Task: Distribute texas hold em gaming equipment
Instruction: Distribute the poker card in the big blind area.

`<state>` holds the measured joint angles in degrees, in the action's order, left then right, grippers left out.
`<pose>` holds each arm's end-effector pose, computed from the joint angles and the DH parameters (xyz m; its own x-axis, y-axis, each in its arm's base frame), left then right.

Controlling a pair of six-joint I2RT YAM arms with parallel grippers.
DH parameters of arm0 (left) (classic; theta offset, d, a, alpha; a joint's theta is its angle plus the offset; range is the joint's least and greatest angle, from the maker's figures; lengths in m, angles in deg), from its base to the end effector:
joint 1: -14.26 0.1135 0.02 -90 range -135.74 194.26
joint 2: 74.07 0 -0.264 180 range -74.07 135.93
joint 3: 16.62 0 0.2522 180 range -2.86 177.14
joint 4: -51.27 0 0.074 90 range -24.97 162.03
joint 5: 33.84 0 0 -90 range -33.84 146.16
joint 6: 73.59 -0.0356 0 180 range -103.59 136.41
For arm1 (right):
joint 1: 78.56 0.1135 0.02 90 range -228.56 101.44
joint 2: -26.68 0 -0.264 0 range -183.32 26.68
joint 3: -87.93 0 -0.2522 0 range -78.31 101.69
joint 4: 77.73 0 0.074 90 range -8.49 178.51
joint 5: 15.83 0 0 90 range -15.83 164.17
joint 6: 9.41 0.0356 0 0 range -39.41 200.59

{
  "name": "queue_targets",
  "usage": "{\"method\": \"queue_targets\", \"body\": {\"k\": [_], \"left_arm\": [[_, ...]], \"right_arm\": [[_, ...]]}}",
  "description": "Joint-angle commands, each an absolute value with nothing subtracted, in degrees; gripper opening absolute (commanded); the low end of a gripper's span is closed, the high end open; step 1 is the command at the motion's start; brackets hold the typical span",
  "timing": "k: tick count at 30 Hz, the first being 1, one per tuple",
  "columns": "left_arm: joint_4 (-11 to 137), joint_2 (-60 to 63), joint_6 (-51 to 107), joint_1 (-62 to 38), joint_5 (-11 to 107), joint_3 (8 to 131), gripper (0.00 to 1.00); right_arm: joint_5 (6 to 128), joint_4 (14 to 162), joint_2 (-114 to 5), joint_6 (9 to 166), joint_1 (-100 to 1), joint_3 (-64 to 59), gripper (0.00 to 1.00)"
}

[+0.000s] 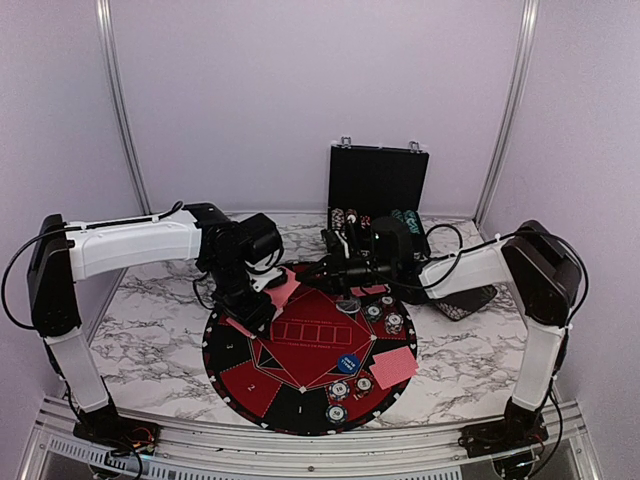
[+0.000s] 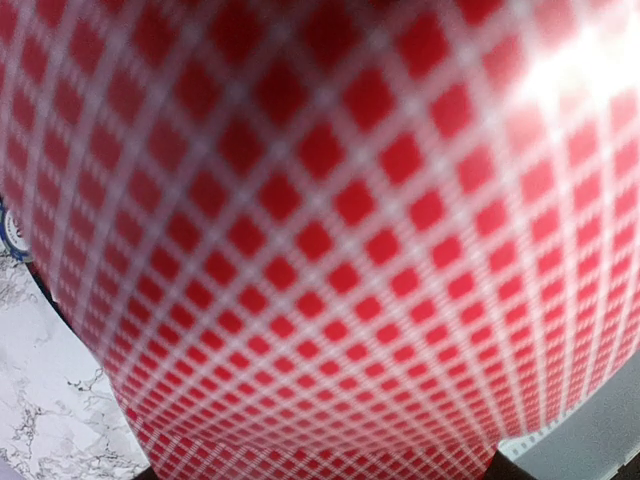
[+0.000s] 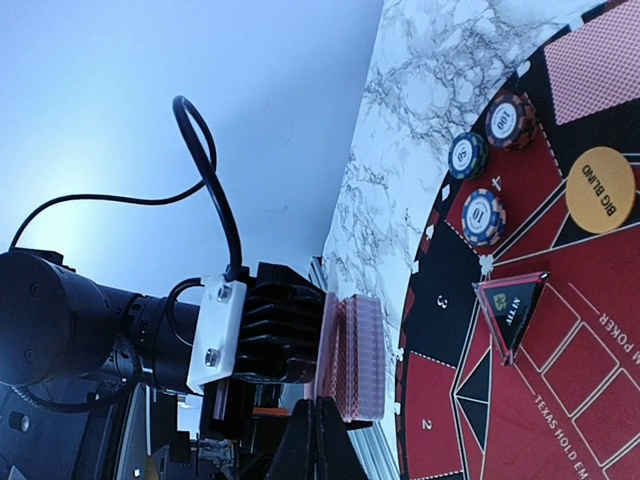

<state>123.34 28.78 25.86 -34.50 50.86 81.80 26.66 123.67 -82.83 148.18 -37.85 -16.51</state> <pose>0.2320 -0.2696 0.2450 -0.7576 0.6161 -0.2155 0.6474 0.7515 -0.1269 0.2960 0.2893 0.2002 -0.9745 -0.0147 -0.2240 -0.2237 0.1472 0.9635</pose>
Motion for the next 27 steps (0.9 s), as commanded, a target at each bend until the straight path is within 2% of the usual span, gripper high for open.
{"method": "queue_targets", "body": {"k": [1,27], "left_arm": [[123.05,25.64,25.53,-33.79,51.21,80.88,0.50],[120.92,20.73,25.44,-29.98,50.18,74.27,0.50]], "right_arm": [[25.91,126.04,-81.78,148.74,-38.75,-16.88,0.00],[25.65,121.52,-84.09,146.15,-42.54,-12.36,0.00]]}}
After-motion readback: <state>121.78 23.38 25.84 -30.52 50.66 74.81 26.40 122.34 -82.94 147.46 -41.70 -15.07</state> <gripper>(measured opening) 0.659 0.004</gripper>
